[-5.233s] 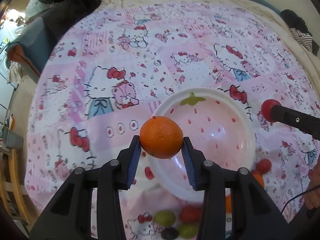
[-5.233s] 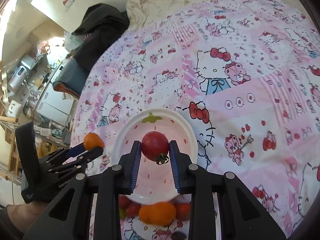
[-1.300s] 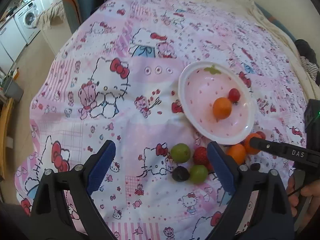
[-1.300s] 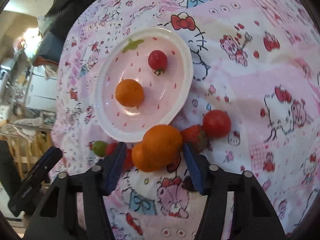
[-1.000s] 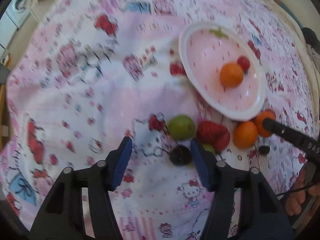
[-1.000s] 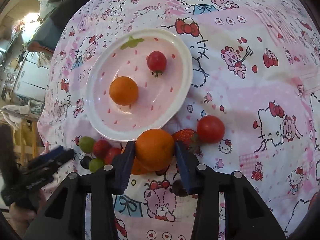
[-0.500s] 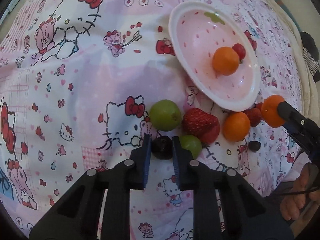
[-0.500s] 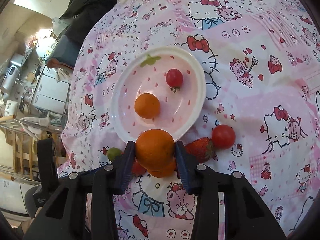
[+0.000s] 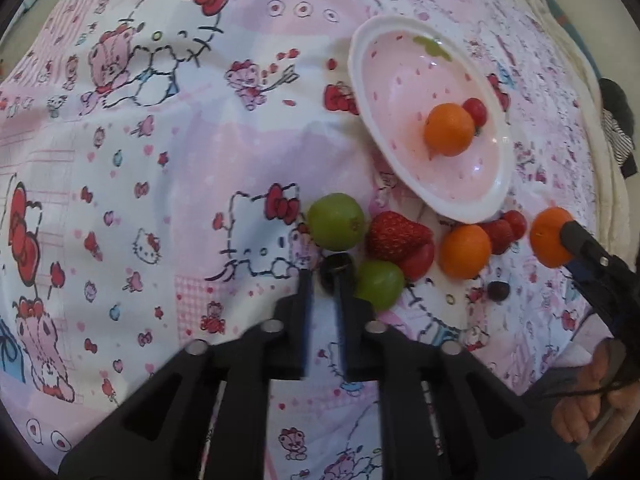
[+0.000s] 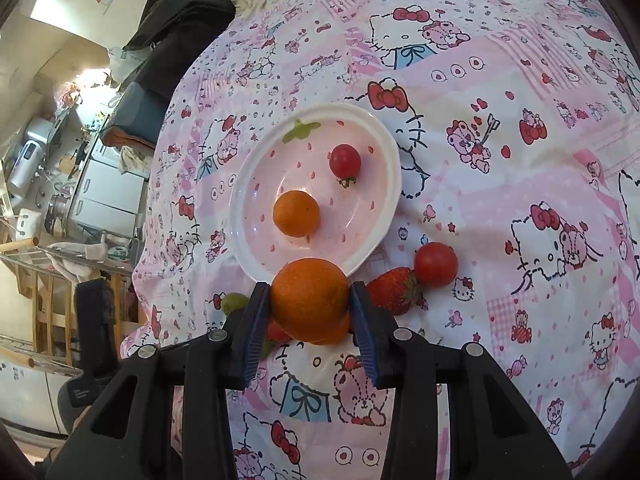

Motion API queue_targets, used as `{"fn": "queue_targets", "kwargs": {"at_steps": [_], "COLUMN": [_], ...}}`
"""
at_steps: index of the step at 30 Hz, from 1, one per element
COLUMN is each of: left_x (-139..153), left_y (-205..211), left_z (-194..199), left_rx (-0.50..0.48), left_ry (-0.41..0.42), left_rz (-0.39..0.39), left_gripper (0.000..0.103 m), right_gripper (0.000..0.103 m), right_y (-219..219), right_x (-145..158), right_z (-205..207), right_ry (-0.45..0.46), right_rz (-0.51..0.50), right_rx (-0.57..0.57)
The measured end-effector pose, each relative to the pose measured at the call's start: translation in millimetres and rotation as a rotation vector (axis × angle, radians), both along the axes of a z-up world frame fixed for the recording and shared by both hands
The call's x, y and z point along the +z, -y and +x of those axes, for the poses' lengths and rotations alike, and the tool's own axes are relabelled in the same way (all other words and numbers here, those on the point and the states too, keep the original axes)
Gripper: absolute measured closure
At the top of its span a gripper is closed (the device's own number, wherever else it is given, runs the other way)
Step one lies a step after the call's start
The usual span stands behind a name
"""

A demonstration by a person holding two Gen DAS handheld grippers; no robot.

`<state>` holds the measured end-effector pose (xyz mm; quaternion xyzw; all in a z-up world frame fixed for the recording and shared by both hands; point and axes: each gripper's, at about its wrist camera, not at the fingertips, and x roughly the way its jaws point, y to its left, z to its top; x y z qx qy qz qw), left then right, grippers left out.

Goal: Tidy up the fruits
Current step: 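Grasp a dark grape with the left tool while the right tool grasps a large orange, then lift the dark grape with the left tool while the right tool lifts the orange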

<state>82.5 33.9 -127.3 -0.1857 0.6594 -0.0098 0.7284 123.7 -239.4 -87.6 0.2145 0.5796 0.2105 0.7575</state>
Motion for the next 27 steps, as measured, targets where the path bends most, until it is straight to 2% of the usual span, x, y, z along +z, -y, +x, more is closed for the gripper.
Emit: {"fn": "queue_targets", "kwargs": {"at_steps": [1, 3, 12, 15, 17, 23, 25, 27], "left_x": [0, -2, -10, -14, -15, -7, 1, 10], "left_y": [0, 0, 8, 2, 1, 5, 3, 1], "left_z": [0, 0, 10, 14, 14, 11, 8, 4], "left_rx": [0.007, 0.009, 0.025, 0.053, 0.048, 0.013, 0.012, 0.012], "left_ry": [0.003, 0.008, -0.005, -0.023, -0.022, -0.004, 0.015, 0.031], "left_rz": [0.005, 0.010, -0.039, -0.080, -0.095, -0.061, -0.059, -0.065], "left_gripper": [0.080, 0.077, 0.077, 0.080, 0.086, 0.089, 0.102, 0.102], "right_gripper": [0.061, 0.061, 0.061, 0.061, 0.061, 0.061, 0.061, 0.061], "right_y": [0, 0, 3, 5, 5, 7, 7, 8], "right_x": [1, 1, -1, -2, -2, -2, -1, 0], "right_z": [-1, -3, -1, 0, 0, 2, 2, 2], "right_ry": [0.002, 0.003, -0.005, -0.008, -0.009, -0.008, -0.007, -0.004], "right_rz": [-0.001, -0.002, 0.000, 0.004, 0.007, 0.011, 0.014, 0.016], "right_rx": [0.002, 0.004, -0.010, -0.015, -0.020, -0.024, -0.025, -0.025]}}
